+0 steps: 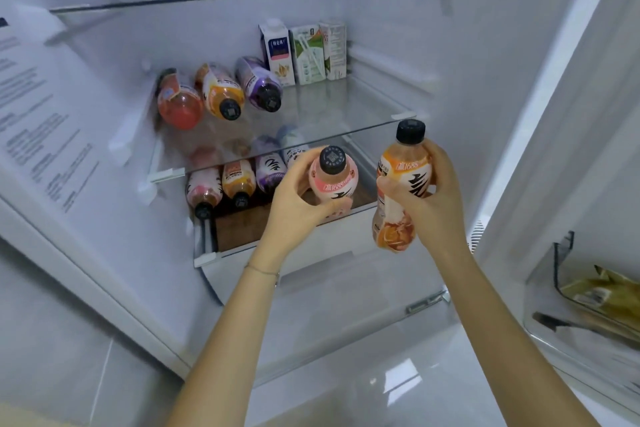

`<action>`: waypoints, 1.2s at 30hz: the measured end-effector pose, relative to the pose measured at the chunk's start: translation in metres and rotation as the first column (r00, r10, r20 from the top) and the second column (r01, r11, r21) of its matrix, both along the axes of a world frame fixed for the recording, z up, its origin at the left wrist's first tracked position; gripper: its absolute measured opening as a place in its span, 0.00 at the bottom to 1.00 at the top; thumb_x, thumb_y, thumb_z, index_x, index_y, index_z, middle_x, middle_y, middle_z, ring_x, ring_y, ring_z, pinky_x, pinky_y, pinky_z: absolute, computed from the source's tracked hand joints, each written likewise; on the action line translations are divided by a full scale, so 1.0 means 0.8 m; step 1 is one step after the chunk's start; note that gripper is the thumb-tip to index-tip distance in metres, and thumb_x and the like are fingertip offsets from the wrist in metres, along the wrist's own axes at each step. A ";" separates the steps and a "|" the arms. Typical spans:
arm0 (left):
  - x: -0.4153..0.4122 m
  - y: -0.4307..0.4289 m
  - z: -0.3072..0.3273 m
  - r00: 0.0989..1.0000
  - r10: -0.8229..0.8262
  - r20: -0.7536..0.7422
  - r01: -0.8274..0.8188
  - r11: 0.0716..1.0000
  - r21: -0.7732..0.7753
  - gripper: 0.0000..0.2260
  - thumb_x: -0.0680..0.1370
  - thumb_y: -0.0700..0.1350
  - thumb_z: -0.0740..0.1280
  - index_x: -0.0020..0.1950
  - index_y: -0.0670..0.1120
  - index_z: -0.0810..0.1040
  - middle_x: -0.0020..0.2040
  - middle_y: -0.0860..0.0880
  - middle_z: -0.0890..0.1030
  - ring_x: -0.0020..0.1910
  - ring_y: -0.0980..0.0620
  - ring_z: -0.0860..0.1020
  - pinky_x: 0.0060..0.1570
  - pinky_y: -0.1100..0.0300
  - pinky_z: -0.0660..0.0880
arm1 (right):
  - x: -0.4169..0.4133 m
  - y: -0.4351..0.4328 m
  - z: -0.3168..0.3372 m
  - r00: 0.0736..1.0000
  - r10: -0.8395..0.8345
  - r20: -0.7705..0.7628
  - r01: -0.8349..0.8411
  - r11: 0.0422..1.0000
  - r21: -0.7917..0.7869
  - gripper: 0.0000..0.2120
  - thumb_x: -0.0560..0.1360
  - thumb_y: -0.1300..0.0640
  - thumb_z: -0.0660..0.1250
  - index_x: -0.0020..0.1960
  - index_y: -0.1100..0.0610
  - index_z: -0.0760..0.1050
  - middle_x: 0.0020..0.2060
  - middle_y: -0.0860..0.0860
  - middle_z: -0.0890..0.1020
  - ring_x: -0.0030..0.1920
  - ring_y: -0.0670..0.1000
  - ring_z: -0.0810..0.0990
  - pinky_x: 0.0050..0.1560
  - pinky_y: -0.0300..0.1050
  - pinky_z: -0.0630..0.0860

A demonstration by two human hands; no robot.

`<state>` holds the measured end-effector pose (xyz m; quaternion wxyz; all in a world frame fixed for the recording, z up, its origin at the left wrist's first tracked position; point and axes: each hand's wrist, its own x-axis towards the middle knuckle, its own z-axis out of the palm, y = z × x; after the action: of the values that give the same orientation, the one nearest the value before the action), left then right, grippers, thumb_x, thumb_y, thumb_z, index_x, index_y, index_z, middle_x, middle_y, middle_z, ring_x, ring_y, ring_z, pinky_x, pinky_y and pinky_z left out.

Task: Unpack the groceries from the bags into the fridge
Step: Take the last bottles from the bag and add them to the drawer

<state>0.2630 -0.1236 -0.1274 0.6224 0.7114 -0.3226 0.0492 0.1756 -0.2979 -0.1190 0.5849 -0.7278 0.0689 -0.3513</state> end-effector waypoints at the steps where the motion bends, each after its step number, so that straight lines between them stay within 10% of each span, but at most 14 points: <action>1: 0.004 -0.006 -0.001 1.000 -0.006 0.008 0.006 1.000 0.006 0.31 0.67 0.35 0.78 0.67 0.44 0.71 0.63 0.51 0.77 0.63 0.56 0.76 0.61 0.62 0.74 | 0.002 -0.003 -0.003 1.000 -0.003 0.000 0.003 1.000 0.014 0.28 0.68 0.60 0.76 0.63 0.45 0.70 0.51 0.36 0.78 0.50 0.35 0.78 0.46 0.26 0.73; 28: 0.026 -0.042 -0.010 0.997 -0.017 -0.072 0.015 1.000 -0.023 0.21 0.76 0.45 0.71 0.68 0.47 0.72 0.60 0.56 0.78 0.60 0.61 0.76 0.56 0.66 0.74 | 0.043 -0.006 -0.042 0.991 0.105 -0.078 -0.094 0.986 0.134 0.31 0.67 0.51 0.75 0.68 0.48 0.69 0.56 0.43 0.79 0.56 0.46 0.79 0.57 0.51 0.78; 36: 0.057 -0.041 -0.023 0.991 -0.104 0.086 0.080 0.966 0.247 0.30 0.72 0.54 0.74 0.72 0.49 0.70 0.66 0.53 0.74 0.65 0.59 0.73 0.62 0.63 0.73 | 0.034 -0.011 -0.048 0.993 0.083 -0.085 -0.070 0.987 0.143 0.31 0.68 0.53 0.76 0.68 0.49 0.69 0.56 0.43 0.79 0.55 0.45 0.80 0.56 0.47 0.79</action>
<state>0.3084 -0.1564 -0.1461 0.5158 0.7633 -0.3888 0.0153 0.2028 -0.3069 -0.1571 0.6438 -0.7023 0.0919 -0.2895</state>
